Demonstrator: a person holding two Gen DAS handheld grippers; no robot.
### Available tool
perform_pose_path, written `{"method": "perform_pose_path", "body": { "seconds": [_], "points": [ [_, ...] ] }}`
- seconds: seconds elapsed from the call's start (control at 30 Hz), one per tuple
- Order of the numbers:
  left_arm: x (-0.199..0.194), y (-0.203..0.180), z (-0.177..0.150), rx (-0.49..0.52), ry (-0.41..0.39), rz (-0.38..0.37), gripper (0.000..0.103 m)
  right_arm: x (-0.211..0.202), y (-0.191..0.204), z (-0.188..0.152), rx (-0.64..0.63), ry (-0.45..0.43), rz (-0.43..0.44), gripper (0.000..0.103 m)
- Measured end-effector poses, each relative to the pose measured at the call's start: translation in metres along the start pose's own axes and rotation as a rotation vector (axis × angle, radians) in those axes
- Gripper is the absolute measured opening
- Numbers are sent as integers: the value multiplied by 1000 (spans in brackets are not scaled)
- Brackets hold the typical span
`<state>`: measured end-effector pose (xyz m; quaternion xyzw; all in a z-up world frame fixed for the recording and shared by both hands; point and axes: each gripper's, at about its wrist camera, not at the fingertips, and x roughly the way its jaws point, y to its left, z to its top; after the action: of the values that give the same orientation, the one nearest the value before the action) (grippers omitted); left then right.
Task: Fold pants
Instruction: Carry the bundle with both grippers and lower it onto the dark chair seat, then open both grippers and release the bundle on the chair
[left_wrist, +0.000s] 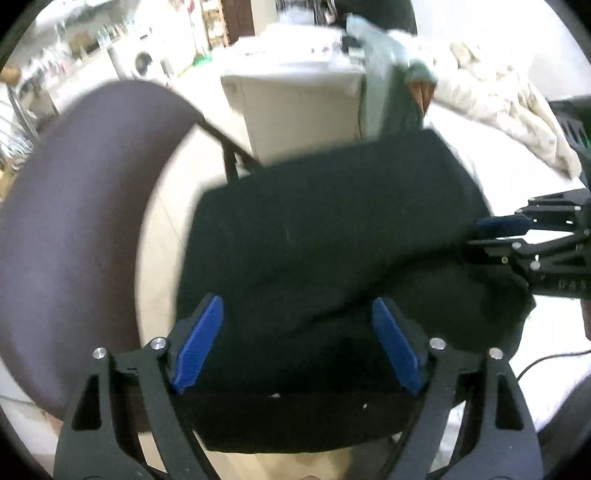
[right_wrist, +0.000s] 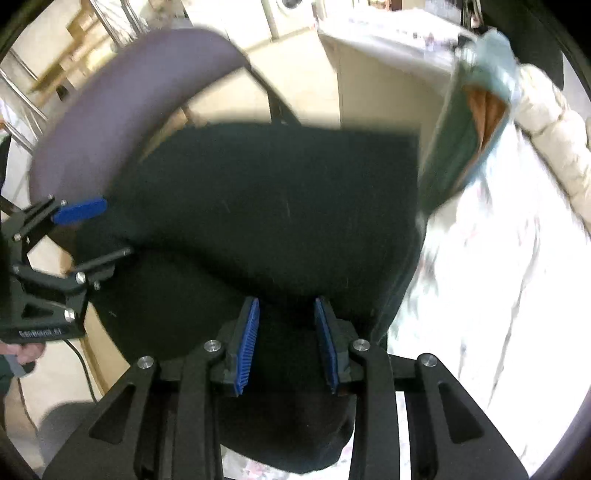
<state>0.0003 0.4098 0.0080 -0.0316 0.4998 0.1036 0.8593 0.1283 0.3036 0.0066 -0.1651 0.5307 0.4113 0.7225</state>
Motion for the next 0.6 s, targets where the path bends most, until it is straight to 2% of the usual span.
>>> {"method": "perform_pose_path", "body": {
  "seconds": [0.07, 0.1, 0.13, 0.2, 0.27, 0.37, 0.47, 0.6],
  "points": [
    [-4, 5, 15, -46, -12, 11, 82, -14, -5, 17, 24, -35, 25, 37],
    [-1, 7, 20, -73, 0, -3, 82, -17, -8, 27, 58, -50, 32, 46],
    [4, 9, 24, -97, 11, -22, 82, -15, -12, 36, 88, -52, 35, 49],
    [22, 14, 31, -113, 29, -7, 82, -1, -21, 48, 121, -21, -9, 49],
    [50, 19, 33, -124, 79, 11, 82, 20, -27, 49, 134, 31, -54, 49],
    [91, 23, 28, -192, 178, -47, 84, 53, -38, 41, 170, 98, -72, 49],
    [90, 18, 22, -167, 151, -18, 89, 70, -43, 41, 184, 90, -89, 51],
    [67, 14, 19, -200, 120, -11, 89, 50, -37, 38, 168, 32, -76, 55]
  ]
}}
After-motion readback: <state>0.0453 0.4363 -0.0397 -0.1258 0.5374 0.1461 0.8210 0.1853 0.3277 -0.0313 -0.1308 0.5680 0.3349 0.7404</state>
